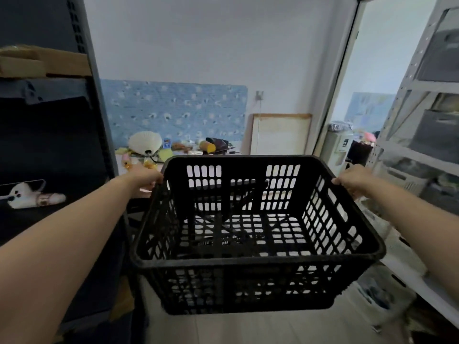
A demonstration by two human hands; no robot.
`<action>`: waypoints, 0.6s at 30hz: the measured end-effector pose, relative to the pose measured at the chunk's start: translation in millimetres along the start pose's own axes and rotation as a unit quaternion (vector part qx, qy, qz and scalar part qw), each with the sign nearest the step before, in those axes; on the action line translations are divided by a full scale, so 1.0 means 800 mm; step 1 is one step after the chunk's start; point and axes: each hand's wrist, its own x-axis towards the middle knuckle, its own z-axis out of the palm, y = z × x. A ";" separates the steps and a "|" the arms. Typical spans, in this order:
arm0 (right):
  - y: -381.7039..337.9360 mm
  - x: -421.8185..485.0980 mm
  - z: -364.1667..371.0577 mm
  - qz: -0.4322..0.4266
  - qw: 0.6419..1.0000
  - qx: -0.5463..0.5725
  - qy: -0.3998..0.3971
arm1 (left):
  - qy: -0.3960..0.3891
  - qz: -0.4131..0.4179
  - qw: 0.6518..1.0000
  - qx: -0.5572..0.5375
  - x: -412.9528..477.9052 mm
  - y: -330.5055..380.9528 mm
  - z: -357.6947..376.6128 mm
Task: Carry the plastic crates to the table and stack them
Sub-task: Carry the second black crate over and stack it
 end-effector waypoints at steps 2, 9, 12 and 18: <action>-0.001 0.052 0.019 -0.004 1.000 0.003 -0.007 | 0.002 -0.009 1.000 0.018 0.047 0.005 0.019; 0.006 0.263 0.122 0.027 0.996 0.013 -0.080 | -0.003 -0.074 0.997 0.022 0.220 -0.004 0.099; 0.008 0.335 0.174 0.045 0.991 -0.010 -0.124 | -0.017 -0.117 0.993 0.008 0.275 -0.023 0.134; 0.007 0.452 0.281 0.034 0.983 -0.045 -0.176 | 0.004 -0.183 0.983 0.011 0.361 -0.062 0.197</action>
